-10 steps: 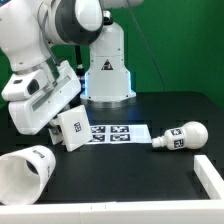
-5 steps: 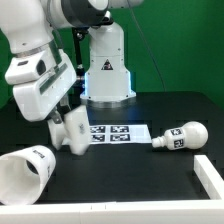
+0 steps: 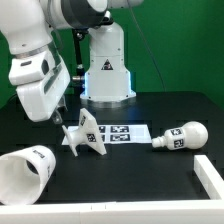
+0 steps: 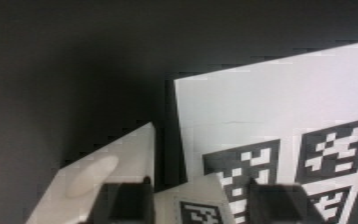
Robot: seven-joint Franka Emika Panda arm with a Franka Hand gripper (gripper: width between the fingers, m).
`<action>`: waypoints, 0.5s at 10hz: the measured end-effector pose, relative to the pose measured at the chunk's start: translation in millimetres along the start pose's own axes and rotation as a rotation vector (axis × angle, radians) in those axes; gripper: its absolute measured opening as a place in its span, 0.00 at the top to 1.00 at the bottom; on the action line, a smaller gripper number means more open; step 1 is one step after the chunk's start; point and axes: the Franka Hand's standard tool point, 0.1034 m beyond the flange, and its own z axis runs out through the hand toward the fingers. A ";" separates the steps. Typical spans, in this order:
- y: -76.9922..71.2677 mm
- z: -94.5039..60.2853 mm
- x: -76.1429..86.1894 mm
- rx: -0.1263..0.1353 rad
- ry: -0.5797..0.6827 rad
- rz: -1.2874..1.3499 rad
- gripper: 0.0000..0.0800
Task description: Assemble lamp
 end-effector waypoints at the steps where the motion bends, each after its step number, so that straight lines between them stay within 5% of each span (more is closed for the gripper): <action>1: -0.1 0.1 -0.1 0.000 0.000 0.002 0.69; 2: -0.1 0.0 -0.3 0.000 0.000 0.003 0.60; 4: 5.4 -6.7 0.4 -0.011 0.001 -0.035 0.25; 5: 12.5 -13.8 4.7 0.001 0.007 -0.083 0.25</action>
Offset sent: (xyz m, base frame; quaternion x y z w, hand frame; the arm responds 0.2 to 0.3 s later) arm 0.0204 0.0028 0.0211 -0.0280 0.0287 -0.1033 0.9938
